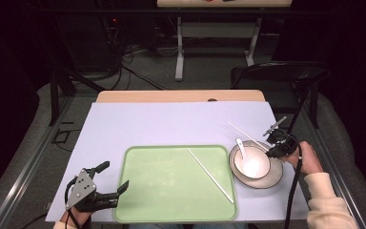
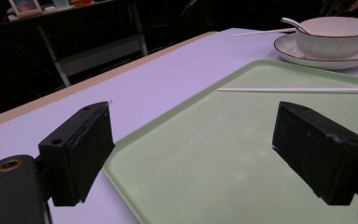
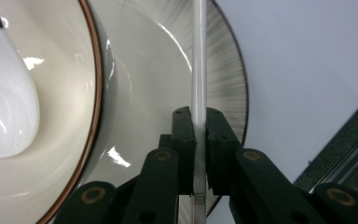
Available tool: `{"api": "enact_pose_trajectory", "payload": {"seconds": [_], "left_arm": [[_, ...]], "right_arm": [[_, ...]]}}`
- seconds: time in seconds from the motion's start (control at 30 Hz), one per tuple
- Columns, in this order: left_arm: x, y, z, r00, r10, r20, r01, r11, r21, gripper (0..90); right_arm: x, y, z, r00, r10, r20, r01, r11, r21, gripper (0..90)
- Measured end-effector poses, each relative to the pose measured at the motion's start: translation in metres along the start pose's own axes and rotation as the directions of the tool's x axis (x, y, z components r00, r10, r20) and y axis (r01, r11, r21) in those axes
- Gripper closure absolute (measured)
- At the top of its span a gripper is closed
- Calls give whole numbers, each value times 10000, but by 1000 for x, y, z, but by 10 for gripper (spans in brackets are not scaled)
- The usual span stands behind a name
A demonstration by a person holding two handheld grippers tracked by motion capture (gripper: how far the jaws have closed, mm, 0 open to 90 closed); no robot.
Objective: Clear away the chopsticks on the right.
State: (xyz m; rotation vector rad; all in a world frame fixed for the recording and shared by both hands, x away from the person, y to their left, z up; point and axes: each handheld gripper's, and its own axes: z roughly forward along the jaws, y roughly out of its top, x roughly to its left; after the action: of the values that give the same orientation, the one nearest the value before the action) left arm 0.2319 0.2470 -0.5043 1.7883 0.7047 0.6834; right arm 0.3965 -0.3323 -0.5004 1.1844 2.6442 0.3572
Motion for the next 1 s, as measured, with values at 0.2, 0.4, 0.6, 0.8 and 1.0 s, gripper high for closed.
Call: {"api": "enact_pose_trajectory", "payload": {"seconds": [0.2,0.4,0.6,0.8,1.0], "left_arm": [[0,0,0,10000,-5,8,5,10000,-7,122],[0,0,0,10000,30,21,-30,10000,18,122],[0,0,0,10000,38,20,-38,10000,19,122],[0,0,0,10000,44,25,-44,10000,28,122],[0,0,0,10000,37,28,-37,10000,28,122]], "right_arm": [[1,4,-18,9962,786,362,-771,9961,-421,837],[7,10,-36,9878,1529,302,-1498,9849,-862,837],[23,19,-51,9852,1627,539,-1563,9819,-1070,836],[38,25,-65,9849,1676,433,-1602,9773,-1383,836],[53,31,-76,9849,1654,510,-1563,9764,-1489,836]]}}
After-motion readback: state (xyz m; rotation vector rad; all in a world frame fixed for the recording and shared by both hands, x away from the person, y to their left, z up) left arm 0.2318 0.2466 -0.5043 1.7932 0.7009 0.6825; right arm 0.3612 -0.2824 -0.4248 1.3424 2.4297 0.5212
